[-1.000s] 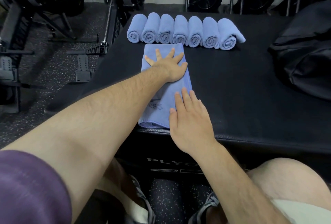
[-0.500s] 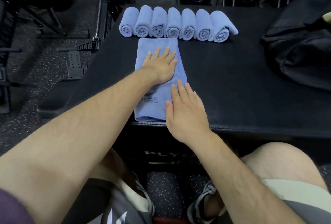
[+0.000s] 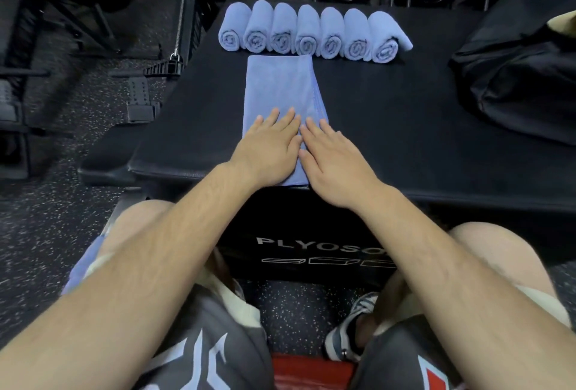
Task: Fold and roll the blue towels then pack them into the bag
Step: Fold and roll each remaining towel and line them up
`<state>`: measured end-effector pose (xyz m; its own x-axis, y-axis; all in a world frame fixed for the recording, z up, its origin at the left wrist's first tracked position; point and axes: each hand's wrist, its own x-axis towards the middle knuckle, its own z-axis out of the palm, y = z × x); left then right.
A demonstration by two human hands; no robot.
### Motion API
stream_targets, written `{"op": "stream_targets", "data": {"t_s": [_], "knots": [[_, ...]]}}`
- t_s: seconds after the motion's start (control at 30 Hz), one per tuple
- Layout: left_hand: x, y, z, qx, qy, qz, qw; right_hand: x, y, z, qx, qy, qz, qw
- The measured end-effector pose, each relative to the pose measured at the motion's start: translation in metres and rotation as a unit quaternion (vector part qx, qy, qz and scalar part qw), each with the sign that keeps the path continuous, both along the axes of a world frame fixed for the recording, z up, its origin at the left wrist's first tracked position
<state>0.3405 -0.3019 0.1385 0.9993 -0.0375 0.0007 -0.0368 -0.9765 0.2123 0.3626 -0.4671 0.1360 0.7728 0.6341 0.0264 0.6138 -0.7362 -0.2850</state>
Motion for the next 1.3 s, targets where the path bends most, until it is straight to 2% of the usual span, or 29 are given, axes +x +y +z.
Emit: {"op": "stream_targets", "data": {"t_s": [0.1, 0.27, 0.37, 0.47, 0.63, 0.77, 0.83, 0.97, 1.13, 1.3], "knots": [[-0.031, 0.000, -0.010, 0.010, -0.050, -0.005, 0.999, -0.004, -0.005, -0.002, -0.012, -0.007, 0.002, 1.000], [-0.065, 0.011, -0.016, -0.027, -0.068, -0.037, 0.997, -0.016, -0.019, 0.000, 0.002, 0.014, 0.020, 1.000], [-0.070, 0.021, -0.020, 0.009, -0.083, -0.069, 0.994, -0.025, -0.030, 0.004, 0.025, 0.030, 0.010, 0.999], [-0.067, 0.021, -0.020, 0.043, -0.097, -0.089, 0.990, -0.025, -0.033, 0.008, 0.005, 0.025, 0.021, 0.999], [-0.063, 0.026, -0.020, 0.006, -0.081, -0.097, 0.992, -0.017, -0.036, 0.011, -0.008, 0.001, 0.054, 0.999], [-0.063, 0.031, -0.020, -0.037, -0.078, -0.099, 0.991, -0.011, -0.034, 0.014, 0.162, 0.081, -0.004, 0.983], [-0.062, 0.029, -0.019, -0.040, -0.082, -0.100, 0.991, -0.002, -0.027, 0.014, 0.199, 0.090, -0.031, 0.975], [-0.063, 0.025, -0.018, -0.057, -0.084, -0.090, 0.991, 0.014, -0.008, 0.011, 0.173, 0.088, -0.080, 0.978], [-0.063, 0.025, -0.019, -0.067, -0.091, -0.086, 0.990, 0.023, 0.011, 0.012, 0.256, 0.104, -0.203, 0.940], [-0.063, 0.025, -0.019, -0.073, -0.096, -0.084, 0.989, 0.036, 0.014, 0.010, 0.139, 0.068, -0.257, 0.954]]}}
